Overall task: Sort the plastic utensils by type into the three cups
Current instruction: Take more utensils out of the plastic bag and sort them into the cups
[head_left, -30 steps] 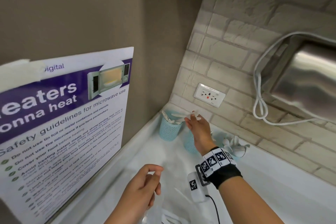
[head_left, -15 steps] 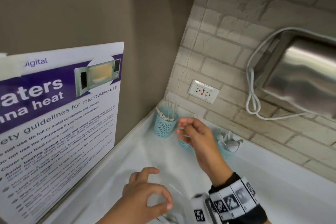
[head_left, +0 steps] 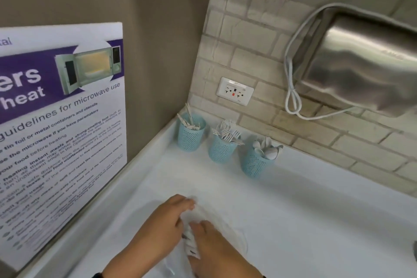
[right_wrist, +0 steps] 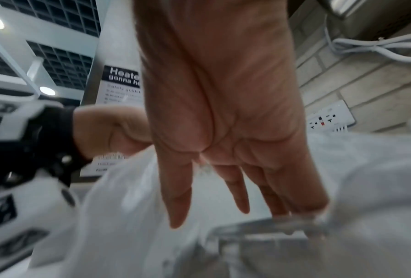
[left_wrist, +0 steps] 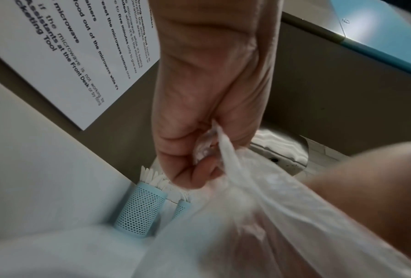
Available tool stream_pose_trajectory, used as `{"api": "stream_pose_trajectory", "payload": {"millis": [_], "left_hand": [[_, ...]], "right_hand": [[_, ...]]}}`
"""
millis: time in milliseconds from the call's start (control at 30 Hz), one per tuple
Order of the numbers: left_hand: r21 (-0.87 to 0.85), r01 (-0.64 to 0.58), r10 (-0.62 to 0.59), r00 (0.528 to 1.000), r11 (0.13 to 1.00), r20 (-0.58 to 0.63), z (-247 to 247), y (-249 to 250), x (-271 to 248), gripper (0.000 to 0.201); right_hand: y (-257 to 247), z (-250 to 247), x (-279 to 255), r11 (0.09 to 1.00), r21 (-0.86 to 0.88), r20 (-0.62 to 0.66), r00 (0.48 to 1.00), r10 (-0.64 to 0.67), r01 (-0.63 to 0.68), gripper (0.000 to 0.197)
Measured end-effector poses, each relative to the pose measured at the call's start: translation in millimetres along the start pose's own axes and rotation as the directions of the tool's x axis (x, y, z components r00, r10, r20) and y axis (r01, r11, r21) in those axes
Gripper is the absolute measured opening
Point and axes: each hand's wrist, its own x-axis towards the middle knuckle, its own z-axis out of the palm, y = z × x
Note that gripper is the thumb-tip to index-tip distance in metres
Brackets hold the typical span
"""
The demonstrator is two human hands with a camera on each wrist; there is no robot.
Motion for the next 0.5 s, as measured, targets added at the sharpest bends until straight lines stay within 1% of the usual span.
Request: {"api": "stream_pose_trajectory", "payload": {"millis": [67,133,233,300,400,500], "left_hand": [[-0.016,-0.004,0.004,1.000,1.000,-0.018,0,4,-2,0.056],[-0.045,0.004,-0.005,1.000,0.999,-0.010,1,6,-3,0.054],[-0.046,0.021,-0.019,0.998,0.999,0.054,9,8,-5,0.053],[0.001,0.043,-0.042,0.990,0.999,0.133,14,10,-7,0.055],[0.090,0.074,-0.097,0.952,0.993,0.291,21,9,-12,0.056],[0.128,0.077,-0.117,0.931,0.989,0.345,22,6,-18,0.052]], "right_hand": [[1,13,5,0.996,-0.057,0.069,0.995,0.078,-0.074,0.079],[2,23,7,0.992,-0.086,0.091,0.991,0.101,-0.094,0.089],[4,26,7,0.988,-0.114,0.122,0.986,0.114,-0.101,0.091],[5,27,10,0.988,-0.135,0.137,0.986,0.097,-0.078,0.089],[11,33,13,0.993,-0.112,0.111,0.993,0.047,-0.034,0.088],[18,38,14,0.998,-0.051,0.012,0.999,-0.037,0.037,0.092]]}}
